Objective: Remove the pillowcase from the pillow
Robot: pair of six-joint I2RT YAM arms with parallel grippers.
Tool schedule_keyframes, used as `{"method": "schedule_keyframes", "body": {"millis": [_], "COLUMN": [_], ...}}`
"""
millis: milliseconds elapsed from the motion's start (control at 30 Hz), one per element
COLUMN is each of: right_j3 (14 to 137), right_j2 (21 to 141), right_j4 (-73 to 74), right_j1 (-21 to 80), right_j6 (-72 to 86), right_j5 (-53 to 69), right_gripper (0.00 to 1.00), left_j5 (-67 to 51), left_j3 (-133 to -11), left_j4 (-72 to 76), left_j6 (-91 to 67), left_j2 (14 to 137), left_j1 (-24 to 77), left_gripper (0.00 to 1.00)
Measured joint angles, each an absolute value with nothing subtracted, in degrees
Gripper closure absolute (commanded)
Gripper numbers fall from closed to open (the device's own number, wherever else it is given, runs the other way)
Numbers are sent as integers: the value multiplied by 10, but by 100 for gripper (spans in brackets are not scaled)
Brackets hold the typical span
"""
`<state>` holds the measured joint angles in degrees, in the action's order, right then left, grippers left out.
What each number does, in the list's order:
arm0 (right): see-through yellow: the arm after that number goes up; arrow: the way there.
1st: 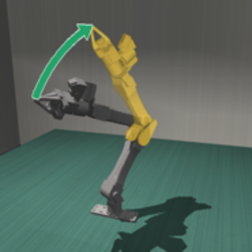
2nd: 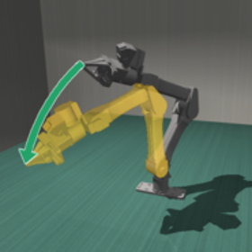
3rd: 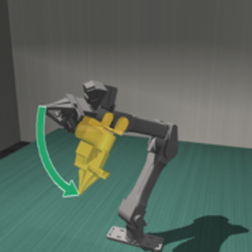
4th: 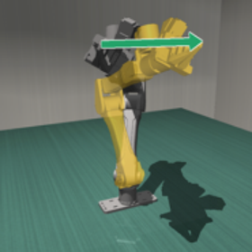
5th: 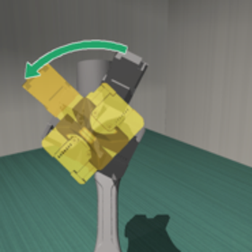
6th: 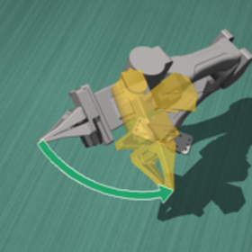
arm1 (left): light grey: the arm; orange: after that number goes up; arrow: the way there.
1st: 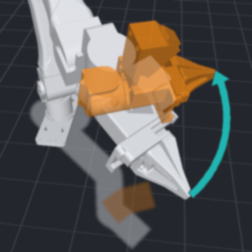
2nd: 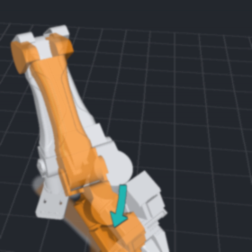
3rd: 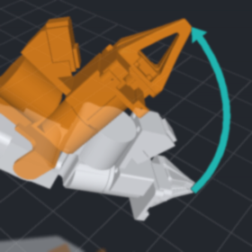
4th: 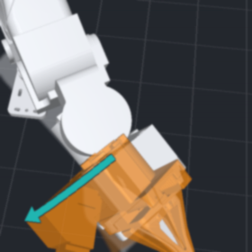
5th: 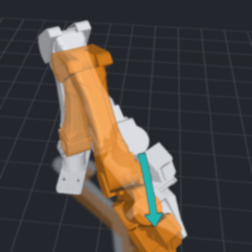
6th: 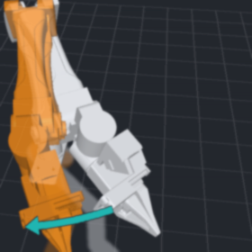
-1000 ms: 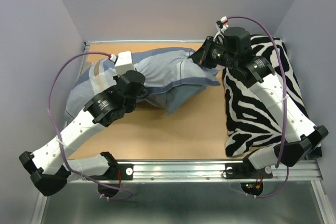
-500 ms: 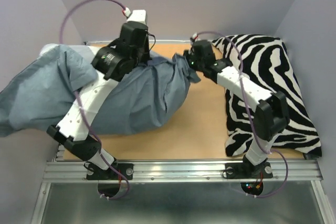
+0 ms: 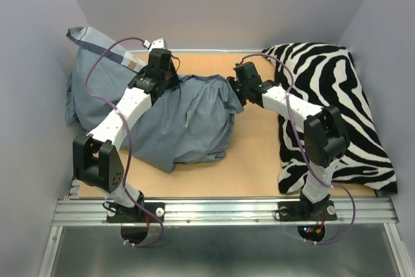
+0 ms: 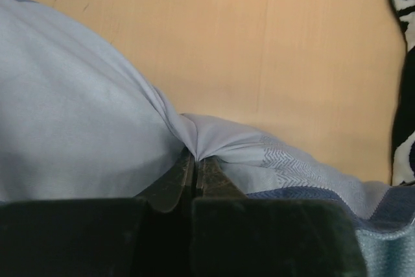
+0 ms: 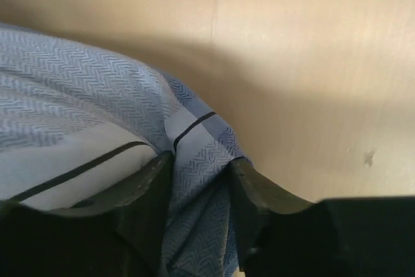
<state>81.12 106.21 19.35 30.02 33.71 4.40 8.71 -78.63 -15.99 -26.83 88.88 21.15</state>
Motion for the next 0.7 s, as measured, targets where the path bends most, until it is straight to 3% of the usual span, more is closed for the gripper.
{"method": "schedule_keyframes", "body": {"millis": [33, 67, 100, 133, 433, 700], "right_j3": [821, 826, 831, 839, 868, 830], "right_j2": [1068, 1070, 1070, 1070, 1007, 869], "right_j4": [201, 204, 211, 217, 242, 234], "right_j1": [298, 295, 291, 284, 191, 209], "right_j6": [334, 334, 331, 326, 318, 324], "right_j5": [33, 29, 20, 11, -1, 34], "right_gripper": [27, 23, 20, 16, 12, 12], "left_j5": [84, 83, 81, 79, 61, 99], "left_j3": [-786, -787, -787, -788, -834, -868], "left_j4": [-154, -152, -147, -139, -125, -157], "left_j6": [-270, -272, -275, -272, -250, -221], "left_j2": [890, 891, 894, 896, 893, 837], "left_j1": [209, 207, 204, 201, 206, 221], "left_gripper": [73, 73, 60, 56, 44, 40]}}
